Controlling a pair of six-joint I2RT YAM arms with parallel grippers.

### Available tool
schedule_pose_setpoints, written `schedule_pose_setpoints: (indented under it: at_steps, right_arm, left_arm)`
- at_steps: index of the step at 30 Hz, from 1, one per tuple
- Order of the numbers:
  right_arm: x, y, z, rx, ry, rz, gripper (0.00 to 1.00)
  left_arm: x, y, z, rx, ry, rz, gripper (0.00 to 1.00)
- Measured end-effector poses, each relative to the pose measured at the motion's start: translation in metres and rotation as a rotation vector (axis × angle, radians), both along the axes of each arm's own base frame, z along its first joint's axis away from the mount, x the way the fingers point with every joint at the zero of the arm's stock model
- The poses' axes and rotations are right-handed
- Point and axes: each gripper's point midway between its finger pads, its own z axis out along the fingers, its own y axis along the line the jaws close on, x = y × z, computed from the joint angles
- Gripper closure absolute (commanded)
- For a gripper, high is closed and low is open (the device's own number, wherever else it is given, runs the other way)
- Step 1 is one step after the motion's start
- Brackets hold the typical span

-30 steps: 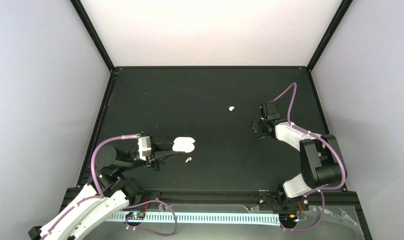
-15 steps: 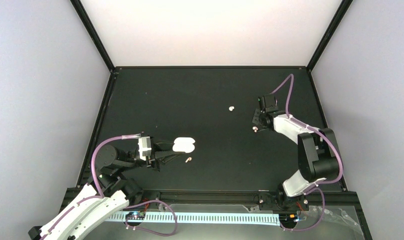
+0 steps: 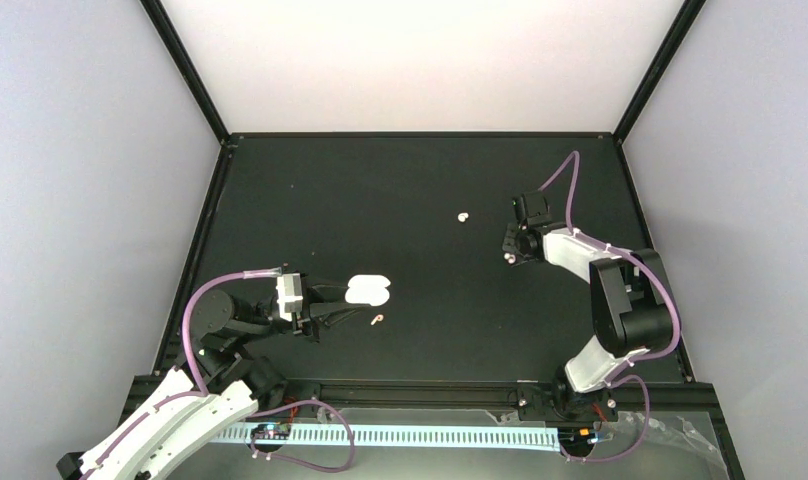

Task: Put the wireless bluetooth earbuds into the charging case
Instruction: Pick up the earbud from the center of the board.

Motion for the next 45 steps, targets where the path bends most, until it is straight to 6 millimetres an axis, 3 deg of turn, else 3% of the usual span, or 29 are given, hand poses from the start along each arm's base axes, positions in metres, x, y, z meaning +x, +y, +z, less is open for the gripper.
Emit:
schedule_pose_setpoints:
  at_steps: [16,30,37,45]
  right_arm:
    - [-0.004,0.024,-0.001,0.034,-0.004,0.07,0.83]
    - [-0.015,0.022,-0.006,0.035,0.017,0.076,0.92]
    - [-0.019,0.021,-0.006,0.032,0.024,0.076,0.86]
    - [-0.023,0.02,-0.007,0.028,0.031,0.075,0.86]
  left_arm:
    - [0.0,0.0,0.0,0.0,-0.001,-0.001,0.98]
    - [-0.001,0.0,0.0,0.001,-0.001,-0.007,0.98]
    - [-0.001,0.0,0.0,0.001,-0.002,-0.007,0.98]
    - [-0.001,0.0,0.0,0.001,-0.001,-0.007,0.98]
